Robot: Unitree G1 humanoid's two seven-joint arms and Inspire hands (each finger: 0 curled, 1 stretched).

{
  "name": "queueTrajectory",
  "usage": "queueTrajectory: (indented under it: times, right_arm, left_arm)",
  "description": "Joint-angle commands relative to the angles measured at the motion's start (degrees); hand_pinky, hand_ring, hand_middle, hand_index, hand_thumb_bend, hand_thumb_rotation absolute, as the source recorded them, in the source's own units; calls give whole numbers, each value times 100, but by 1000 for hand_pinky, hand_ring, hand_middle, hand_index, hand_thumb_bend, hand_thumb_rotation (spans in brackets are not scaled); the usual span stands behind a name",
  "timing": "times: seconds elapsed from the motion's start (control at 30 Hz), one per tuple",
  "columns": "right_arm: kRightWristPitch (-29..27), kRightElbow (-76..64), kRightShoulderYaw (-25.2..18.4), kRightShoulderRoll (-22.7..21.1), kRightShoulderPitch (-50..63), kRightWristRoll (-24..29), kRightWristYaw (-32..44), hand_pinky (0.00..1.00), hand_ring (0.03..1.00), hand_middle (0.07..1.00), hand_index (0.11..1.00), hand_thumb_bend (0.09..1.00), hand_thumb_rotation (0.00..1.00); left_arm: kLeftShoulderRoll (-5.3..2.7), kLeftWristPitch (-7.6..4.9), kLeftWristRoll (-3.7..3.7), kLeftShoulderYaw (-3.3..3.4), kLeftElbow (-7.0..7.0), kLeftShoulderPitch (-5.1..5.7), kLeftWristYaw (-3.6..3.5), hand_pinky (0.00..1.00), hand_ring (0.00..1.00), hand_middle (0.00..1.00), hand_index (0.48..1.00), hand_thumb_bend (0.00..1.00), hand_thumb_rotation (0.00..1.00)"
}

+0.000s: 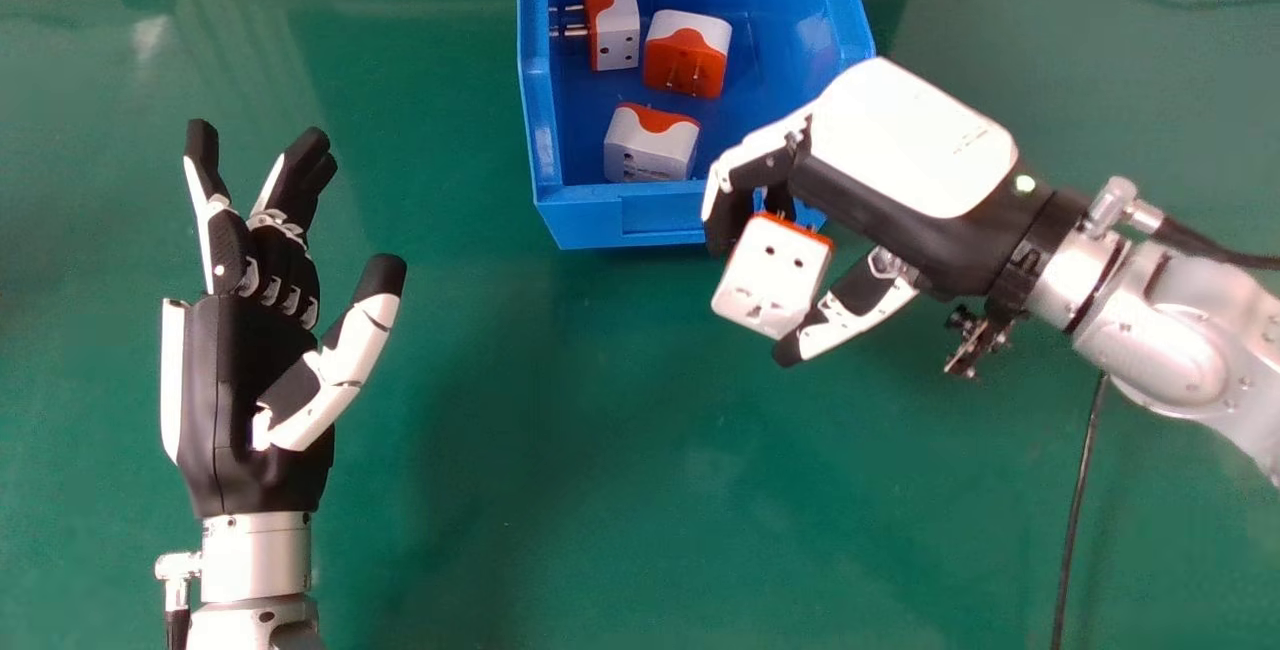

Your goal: Pick all objects and put in blue box

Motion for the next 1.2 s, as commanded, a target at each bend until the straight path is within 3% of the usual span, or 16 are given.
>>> queueTrajectory:
  times: [0.0, 0.3, 0.73, 0.93, 1.17]
  right_arm:
    - [-39, -328, -320, -119, -215, 362, 82, 314, 374, 465, 503, 528, 0]
    - [269, -314, -610, 143, -949, 388, 205, 307, 367, 467, 500, 528, 0]
    - [813, 1506, -283, 832, -2753, -48, -222, 254, 329, 455, 507, 526, 0]
    - [1184, 2514, 54, 1147, -3448, -433, -836, 191, 262, 454, 500, 527, 0]
    - [2212, 3449, 430, 1666, -4115, -656, -1112, 183, 257, 455, 499, 528, 0]
  left_arm:
    - [33, -93, -29, -25, -30, -68, -76, 1000, 919, 900, 490, 483, 96]
    - [4, -23, -77, -34, -10, -90, -155, 1000, 910, 896, 490, 484, 97]
    - [-53, -75, -107, -5, 96, -174, -185, 1000, 918, 898, 491, 484, 97]
    - [-51, -123, -96, 33, 222, -246, -157, 1000, 924, 900, 491, 484, 97]
    - [-52, -203, -65, 71, 306, -314, -108, 1000, 932, 904, 491, 484, 96]
